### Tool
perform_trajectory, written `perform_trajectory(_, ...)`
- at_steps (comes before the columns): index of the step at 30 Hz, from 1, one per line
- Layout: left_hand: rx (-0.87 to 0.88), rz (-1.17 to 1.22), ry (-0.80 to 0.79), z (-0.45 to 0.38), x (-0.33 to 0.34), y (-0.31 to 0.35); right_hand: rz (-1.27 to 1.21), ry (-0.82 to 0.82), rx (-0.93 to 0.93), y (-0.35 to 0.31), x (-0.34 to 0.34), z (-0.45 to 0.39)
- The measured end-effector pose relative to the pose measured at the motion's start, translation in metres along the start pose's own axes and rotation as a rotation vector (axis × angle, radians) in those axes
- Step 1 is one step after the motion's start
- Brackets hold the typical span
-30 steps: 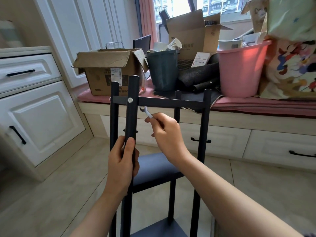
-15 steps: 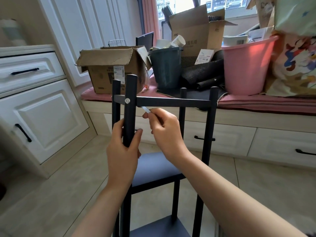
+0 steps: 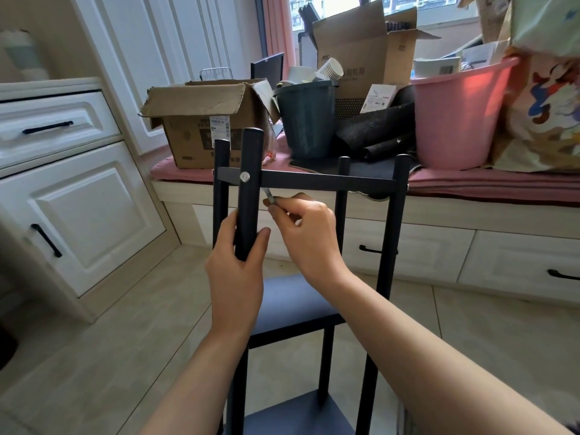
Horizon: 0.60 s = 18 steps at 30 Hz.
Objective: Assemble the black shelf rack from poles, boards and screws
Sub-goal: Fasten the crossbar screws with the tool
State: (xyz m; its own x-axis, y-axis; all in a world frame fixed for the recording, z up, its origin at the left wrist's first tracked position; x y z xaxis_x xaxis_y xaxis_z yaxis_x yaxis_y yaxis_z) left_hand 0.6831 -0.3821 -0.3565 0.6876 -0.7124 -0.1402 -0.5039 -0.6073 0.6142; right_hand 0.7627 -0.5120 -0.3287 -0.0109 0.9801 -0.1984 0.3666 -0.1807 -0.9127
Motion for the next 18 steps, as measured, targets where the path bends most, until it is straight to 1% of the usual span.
perform_trajectory(9,-0.005,-0.022,-0.027,0.001,-0.003,-0.004,0.077,0.043,-0.097,-0.007,0.002,0.001)
perform_trajectory(15,-0.004,-0.030,-0.036,0.004,-0.002,0.000,0.082,0.180,-0.248,-0.012,-0.003,0.006)
perform_trajectory(18,-0.004,-0.023,-0.033,0.003,-0.003,0.001,0.074,0.221,-0.305,-0.014,-0.001,0.006)
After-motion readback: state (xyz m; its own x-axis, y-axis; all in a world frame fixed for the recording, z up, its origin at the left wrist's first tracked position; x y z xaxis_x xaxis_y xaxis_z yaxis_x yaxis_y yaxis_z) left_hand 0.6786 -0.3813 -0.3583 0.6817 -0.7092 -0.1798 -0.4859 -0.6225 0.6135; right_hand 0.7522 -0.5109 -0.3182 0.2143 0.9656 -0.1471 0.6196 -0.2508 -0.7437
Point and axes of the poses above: each hand's wrist, its own z-axis away from the middle knuckle, its own x-axis out of the palm, y = z × x, the point moved 10 cm from there along -z, towards the middle knuckle, and after that the axes turned 14 degrees about x, right-handed, at the moved point
